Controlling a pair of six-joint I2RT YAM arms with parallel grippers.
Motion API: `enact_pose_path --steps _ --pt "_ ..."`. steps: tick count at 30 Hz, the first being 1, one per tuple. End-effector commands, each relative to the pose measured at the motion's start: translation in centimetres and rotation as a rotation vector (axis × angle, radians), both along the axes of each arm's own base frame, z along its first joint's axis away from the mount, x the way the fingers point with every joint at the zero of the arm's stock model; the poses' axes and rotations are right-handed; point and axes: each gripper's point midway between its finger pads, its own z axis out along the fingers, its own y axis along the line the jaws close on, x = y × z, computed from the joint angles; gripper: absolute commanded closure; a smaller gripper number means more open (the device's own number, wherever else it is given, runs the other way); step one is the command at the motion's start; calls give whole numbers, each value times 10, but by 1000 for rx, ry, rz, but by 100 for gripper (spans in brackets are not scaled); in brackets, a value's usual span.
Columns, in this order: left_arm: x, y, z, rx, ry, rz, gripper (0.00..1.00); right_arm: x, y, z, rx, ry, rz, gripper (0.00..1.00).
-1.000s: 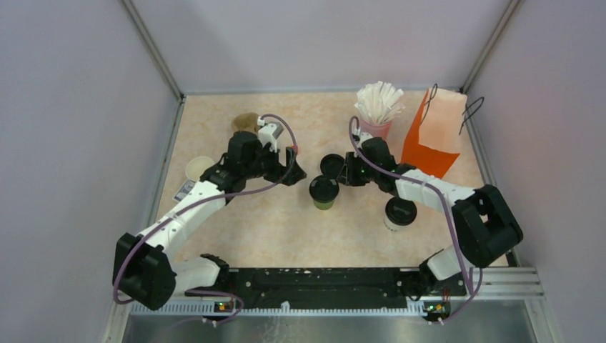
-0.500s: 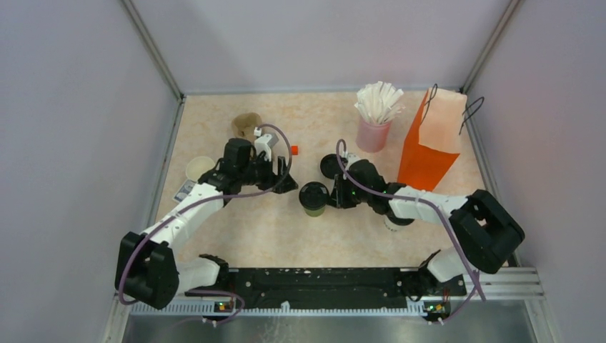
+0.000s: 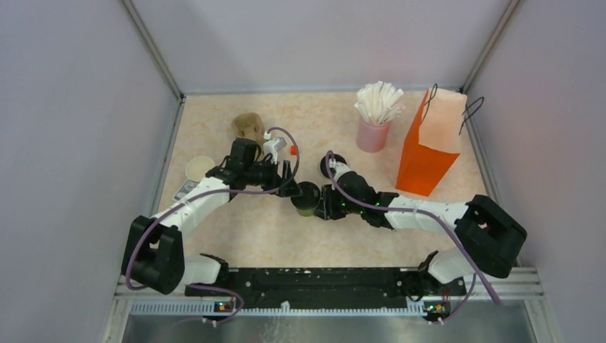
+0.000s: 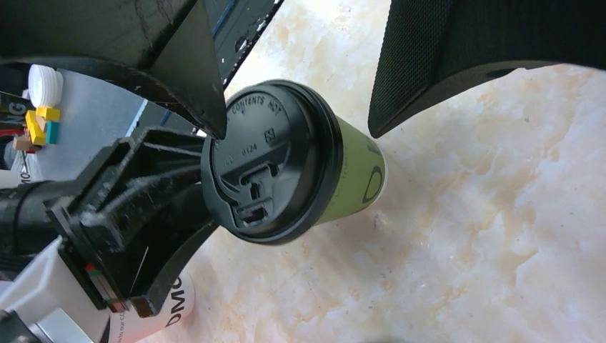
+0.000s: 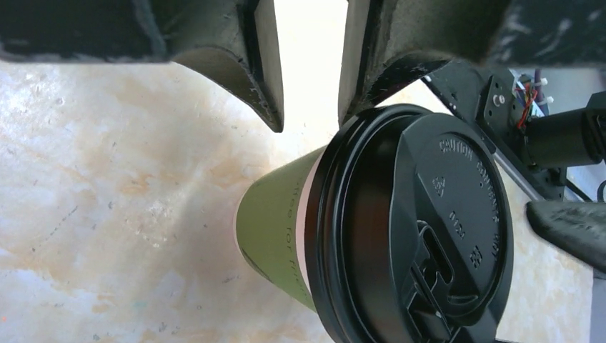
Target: Pack the takeout coffee
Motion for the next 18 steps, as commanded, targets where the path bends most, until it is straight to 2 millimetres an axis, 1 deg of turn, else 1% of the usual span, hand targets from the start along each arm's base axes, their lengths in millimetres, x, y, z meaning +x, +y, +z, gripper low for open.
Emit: enact_pose_path --steps 1,3,5,6,7,9,10,12,14,15,18 --pt "18 -14 17 -52 -49 -58 22 1 7 34 49 -44 -26 61" --pt "19 -17 14 -61 -27 -73 23 -1 0 44 61 -60 -46 54" --pt "22 -21 12 -67 -9 -87 24 0 -6 62 87 -94 -68 51" --pt "23 -22 11 -66 2 -90 24 0 -7 73 113 -113 -73 50" --pt "24 -22 9 -67 12 -93 25 4 -12 82 115 -133 -97 50" --pt "25 -23 5 -64 26 -100 27 11 -15 100 137 -172 -117 51" --pt "25 -23 2 -58 32 -100 28 16 -16 106 140 -186 -126 52" --pt "25 -23 -1 -52 39 -98 30 28 -16 111 142 -196 -135 56" --pt "25 -23 -4 -50 48 -101 31 36 -15 109 157 -173 -128 61" --pt "24 -23 -5 -50 51 -102 31 41 -12 111 183 -168 -124 63" --pt "25 -22 -8 -38 51 -98 31 48 -8 108 212 -152 -121 64"
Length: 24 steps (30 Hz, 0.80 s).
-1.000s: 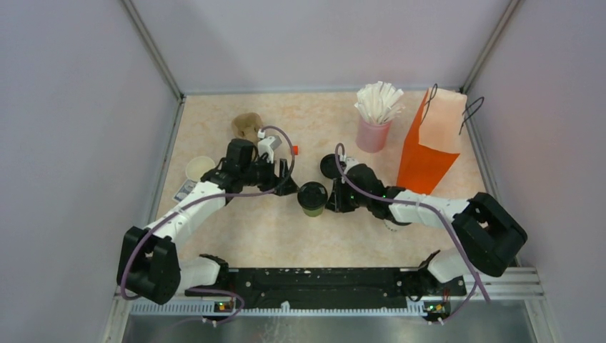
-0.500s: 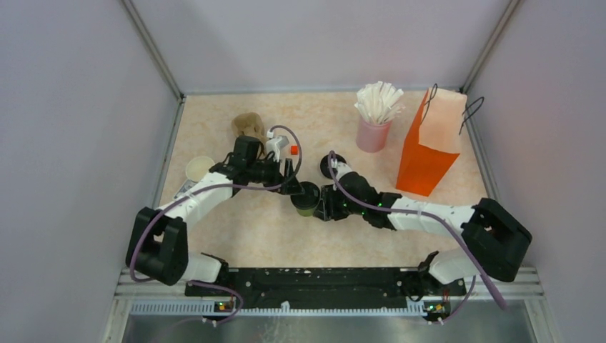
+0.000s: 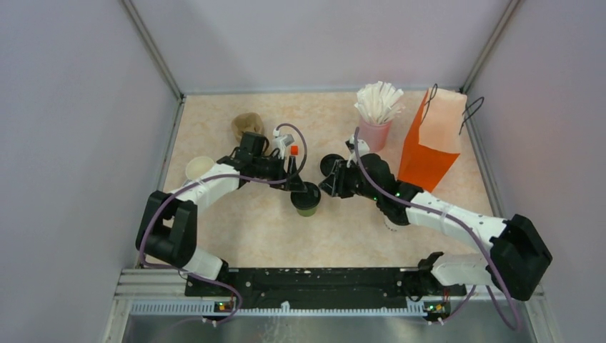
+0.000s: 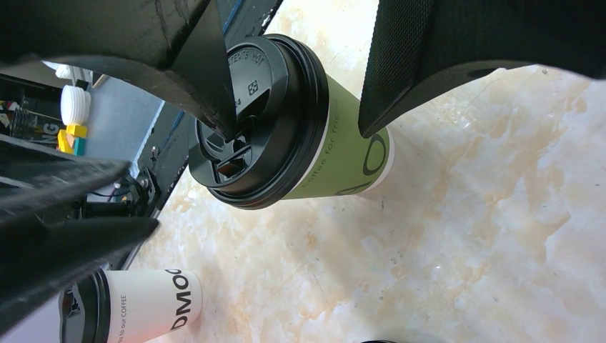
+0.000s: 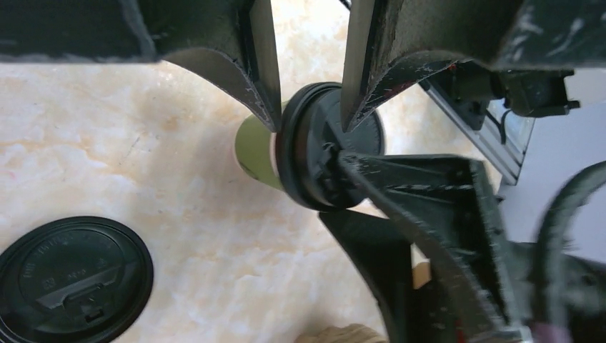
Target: Pack the takeout coffee
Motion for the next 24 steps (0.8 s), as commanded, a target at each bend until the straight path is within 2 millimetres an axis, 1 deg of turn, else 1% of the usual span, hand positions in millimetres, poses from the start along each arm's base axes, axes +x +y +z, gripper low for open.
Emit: enact_pose_path --steps 1,5,11,15,20,24 --pt "8 -3 9 -16 -52 -27 31 11 13 9 71 2 37 64" --pt "8 -3 7 -11 -48 -26 31 6 25 3 120 27 112 64" --pt "8 -3 6 -9 -44 -26 32 6 20 -4 123 34 95 64" --pt "7 -3 5 -7 -41 -27 32 11 14 -18 107 53 80 65" --pt "8 -3 3 -2 -37 -27 32 12 11 -35 103 84 85 67" --pt "7 -2 1 2 -32 -29 33 9 6 -56 102 122 85 68"
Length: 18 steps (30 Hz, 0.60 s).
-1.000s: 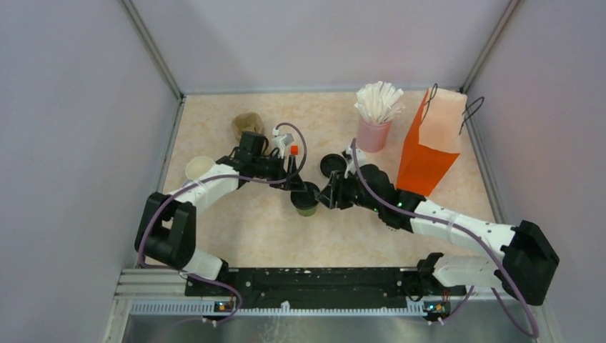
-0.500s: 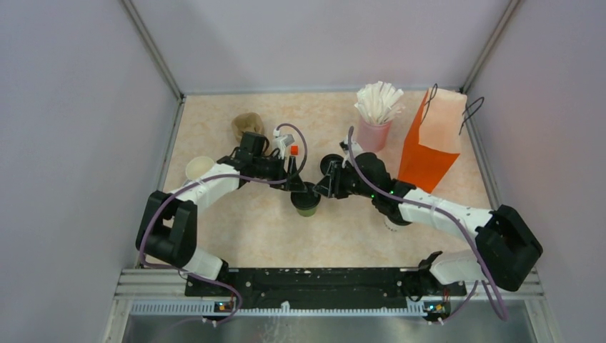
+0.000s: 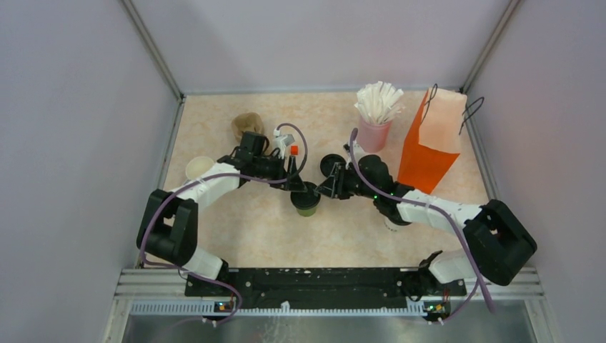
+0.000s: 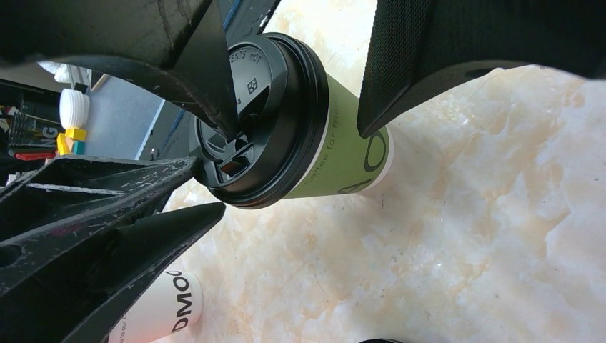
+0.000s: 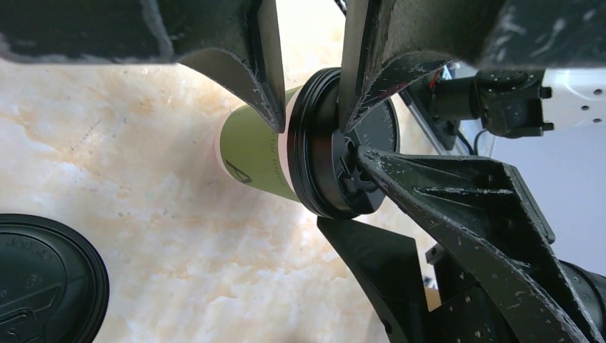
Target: Pack the takeout coffee
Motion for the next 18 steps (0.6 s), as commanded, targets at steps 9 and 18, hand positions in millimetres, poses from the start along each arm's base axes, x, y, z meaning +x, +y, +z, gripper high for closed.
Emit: enact_pose_path --steps 9,18 --pt "7 0 -4 22 -15 -16 34 -21 -27 -76 -51 128 -44 71" --pt "7 2 -9 42 -6 -12 35 -35 -48 -111 -116 188 -97 72"
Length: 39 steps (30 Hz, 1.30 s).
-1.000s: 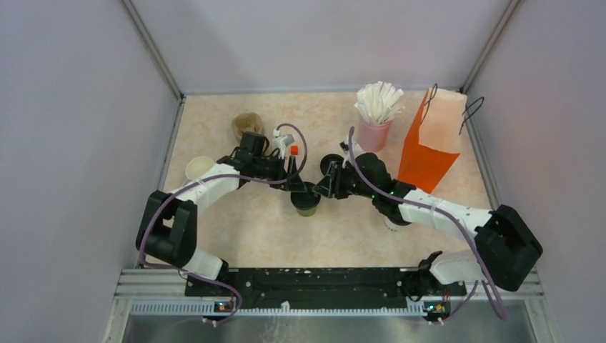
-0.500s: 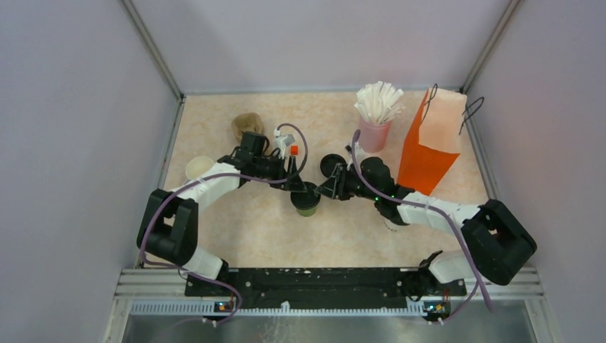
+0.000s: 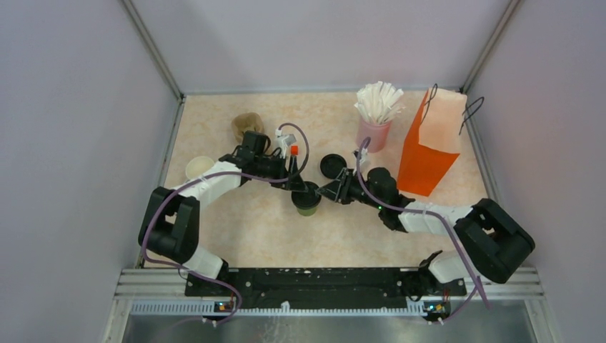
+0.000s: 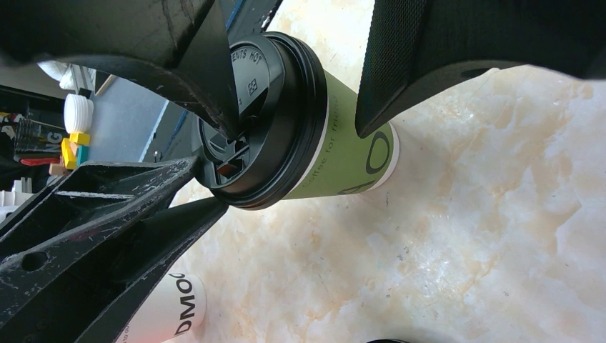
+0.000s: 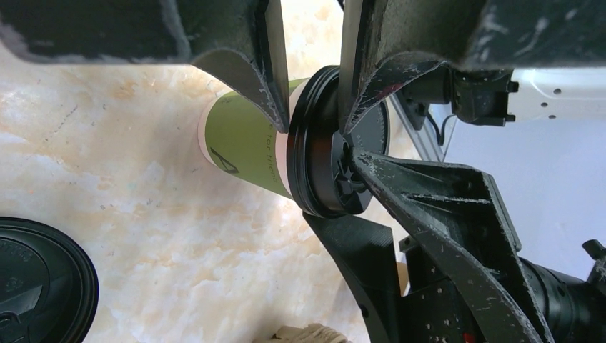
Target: Pack the takeout coffee
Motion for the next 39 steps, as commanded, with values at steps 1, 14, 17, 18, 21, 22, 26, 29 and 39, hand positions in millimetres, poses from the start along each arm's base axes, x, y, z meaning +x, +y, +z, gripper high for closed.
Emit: enact_pose_path --steps 1,14,17,18,21,22,26,29,39 --pt "5 4 -8 43 -14 1 35 -33 -44 -104 -271 234 -44 72" --pt "5 7 -12 72 -7 5 36 -34 -48 -113 -283 241 -61 74" --pt "5 6 -10 68 -11 3 36 -31 -33 -88 -201 190 -14 71" --pt "5 6 -10 64 -13 0 36 -28 -24 -70 -161 163 16 69" --pt "3 3 -8 42 -3 -12 36 -17 -5 -2 -52 68 60 65" --pt "3 3 -8 39 -2 -12 36 -11 -1 21 -32 24 59 64" --pt "3 1 -4 25 -9 -18 36 9 -3 69 -60 -62 21 61" --pt "4 1 -2 23 -18 -17 35 13 -6 74 -81 -66 2 62" --pt "4 0 -1 22 -17 -23 35 5 -21 41 -127 48 -61 70"
